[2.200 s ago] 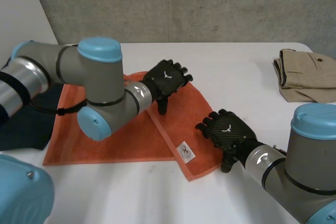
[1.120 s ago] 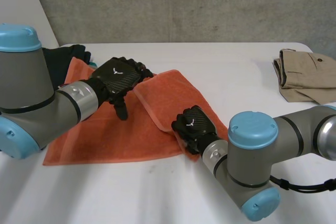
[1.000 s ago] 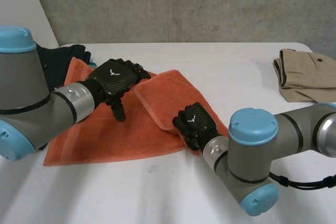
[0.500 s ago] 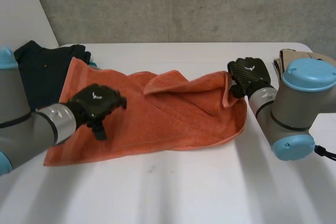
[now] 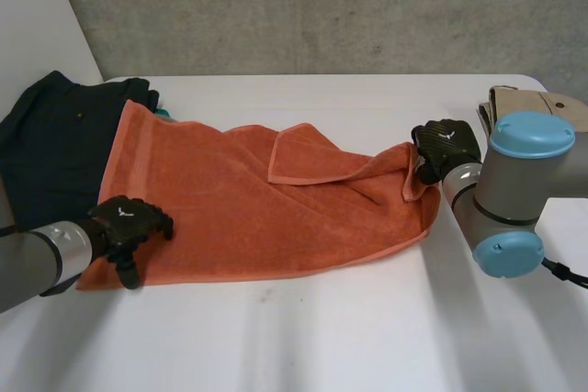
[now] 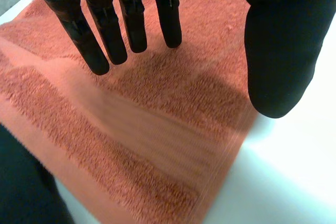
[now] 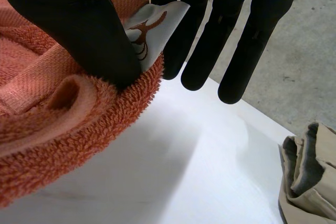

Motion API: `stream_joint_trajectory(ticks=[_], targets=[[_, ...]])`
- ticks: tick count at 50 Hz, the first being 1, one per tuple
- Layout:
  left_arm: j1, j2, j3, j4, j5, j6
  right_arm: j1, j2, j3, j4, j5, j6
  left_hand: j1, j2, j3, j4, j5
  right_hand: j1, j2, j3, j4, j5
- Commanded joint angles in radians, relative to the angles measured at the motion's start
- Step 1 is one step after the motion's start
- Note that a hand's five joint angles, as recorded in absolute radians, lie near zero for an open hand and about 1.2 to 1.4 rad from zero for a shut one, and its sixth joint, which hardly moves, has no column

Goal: Fold the laundry.

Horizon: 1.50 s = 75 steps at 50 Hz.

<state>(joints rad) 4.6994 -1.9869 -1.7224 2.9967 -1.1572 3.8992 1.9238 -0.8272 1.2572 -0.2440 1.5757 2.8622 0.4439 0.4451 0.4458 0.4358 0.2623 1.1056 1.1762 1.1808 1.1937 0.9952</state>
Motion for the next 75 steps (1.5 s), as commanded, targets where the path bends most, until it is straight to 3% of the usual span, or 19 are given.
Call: stream_joint_trajectory(ticks=[1,18,26,38,40,41,42,63,75], targets=[[0.053,-0.003,-0.036,0.059,0.013,0.043,0.009,0.002,0.004,0.000,-0.005,-0.001,0.148,0.147,0.146,0.156,0.155,0.291,0.220,0.215,0.203,0.227],[0.041,-0.029,-0.042,0.137,0.033,0.051,0.027,-0.004,0.021,0.000,-0.014,-0.003,0.365,0.364,0.363,0.373,0.372,0.291,0.220,0.215,0.203,0.227],[0.047,-0.029,-0.039,0.189,0.042,0.051,0.032,-0.007,0.027,-0.001,-0.016,-0.003,0.952,0.951,0.950,0.960,0.959,0.291,0.220,0.215,0.203,0.227],[0.031,-0.032,-0.040,0.160,0.059,0.045,0.029,-0.056,0.051,-0.003,-0.017,-0.001,0.952,0.951,0.950,0.961,0.959,0.291,0.220,0.215,0.203,0.227],[0.025,-0.012,-0.054,0.145,0.068,0.048,0.029,-0.061,0.054,-0.003,-0.017,-0.001,0.684,0.683,0.683,0.693,0.692,0.291,0.220,0.215,0.203,0.227],[0.022,0.008,-0.068,0.130,0.079,0.051,0.029,-0.064,0.054,-0.003,-0.019,-0.001,0.395,0.394,0.393,0.403,0.402,0.291,0.220,0.215,0.203,0.227],[0.024,0.016,-0.075,0.128,0.082,0.051,0.029,-0.064,0.054,-0.003,-0.020,-0.001,0.363,0.362,0.361,0.371,0.370,0.291,0.220,0.215,0.203,0.227],[0.004,-0.030,-0.138,0.286,0.028,0.098,0.037,-0.050,0.054,-0.006,-0.028,-0.012,0.374,0.373,0.372,0.382,0.381,0.291,0.220,0.215,0.203,0.227],[-0.010,-0.038,-0.098,0.347,0.022,0.092,0.046,-0.050,0.062,-0.011,-0.036,-0.015,0.606,0.605,0.604,0.614,0.613,0.291,0.220,0.215,0.203,0.227]])
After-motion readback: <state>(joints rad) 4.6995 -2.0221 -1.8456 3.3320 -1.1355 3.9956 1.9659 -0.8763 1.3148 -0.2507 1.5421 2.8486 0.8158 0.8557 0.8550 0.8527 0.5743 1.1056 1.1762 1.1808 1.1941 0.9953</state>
